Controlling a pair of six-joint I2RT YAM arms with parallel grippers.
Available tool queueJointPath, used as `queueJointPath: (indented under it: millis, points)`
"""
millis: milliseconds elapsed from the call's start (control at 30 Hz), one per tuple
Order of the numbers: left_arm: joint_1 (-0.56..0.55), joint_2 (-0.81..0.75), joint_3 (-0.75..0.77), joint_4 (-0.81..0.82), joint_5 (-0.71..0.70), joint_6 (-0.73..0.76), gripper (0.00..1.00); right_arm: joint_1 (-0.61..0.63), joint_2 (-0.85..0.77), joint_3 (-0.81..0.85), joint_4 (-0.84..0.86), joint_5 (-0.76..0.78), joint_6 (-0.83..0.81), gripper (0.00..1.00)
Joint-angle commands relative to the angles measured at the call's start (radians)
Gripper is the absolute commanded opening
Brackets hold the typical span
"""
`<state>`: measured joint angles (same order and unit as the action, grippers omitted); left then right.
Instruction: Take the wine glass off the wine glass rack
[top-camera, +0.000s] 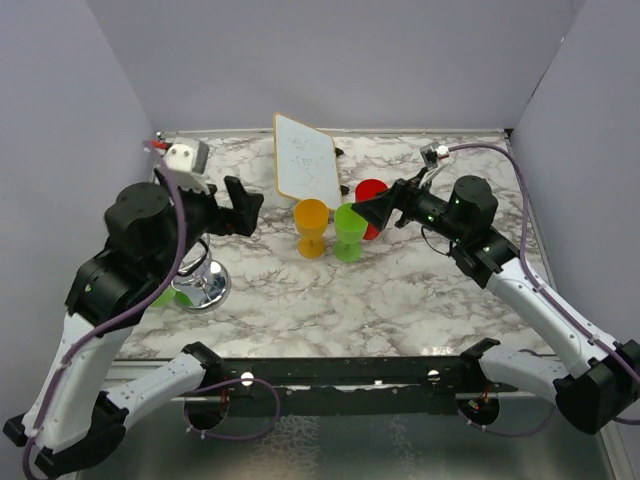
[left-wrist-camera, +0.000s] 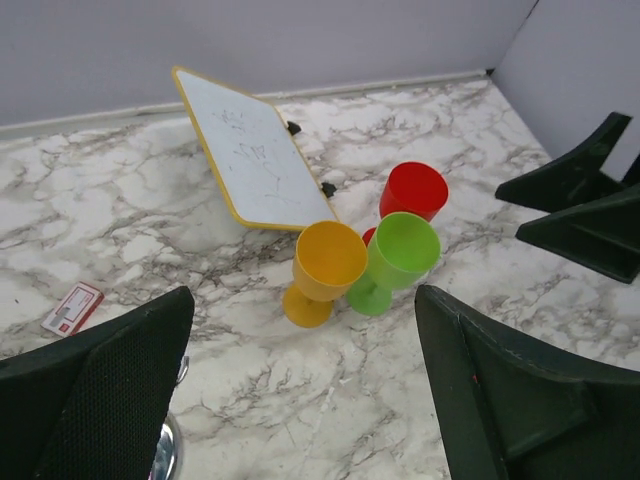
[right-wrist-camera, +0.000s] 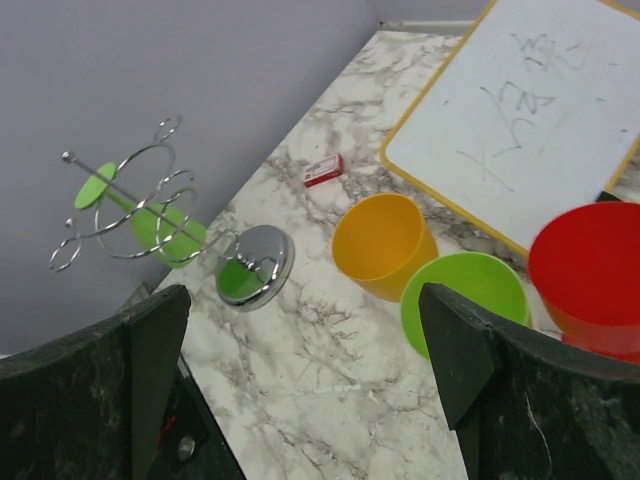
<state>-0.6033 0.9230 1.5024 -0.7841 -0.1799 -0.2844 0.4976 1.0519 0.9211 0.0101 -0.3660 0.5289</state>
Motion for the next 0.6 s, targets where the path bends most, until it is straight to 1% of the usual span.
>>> queueJointPath:
  millis: [0, 133, 300, 567]
  points:
    - [0.003, -0.107, 0.026, -0.016, -0.041, 0.03, 0.96, 0.076, 0.046, 0.067, 0.103, -0.114, -0.022, 1.0]
    - [0.003, -0.161, 0.039, -0.018, -0.061, 0.039, 0.97, 0.226, 0.127, 0.119, 0.103, -0.029, -0.07, 1.0]
    - [0.004, -0.204, 0.057, -0.025, -0.098, 0.043, 0.97, 0.403, 0.25, 0.197, 0.104, 0.085, -0.076, 1.0]
    - [0.003, -0.22, 0.094, -0.056, -0.135, 0.06, 0.98, 0.593, 0.421, 0.308, 0.106, 0.203, -0.031, 1.0]
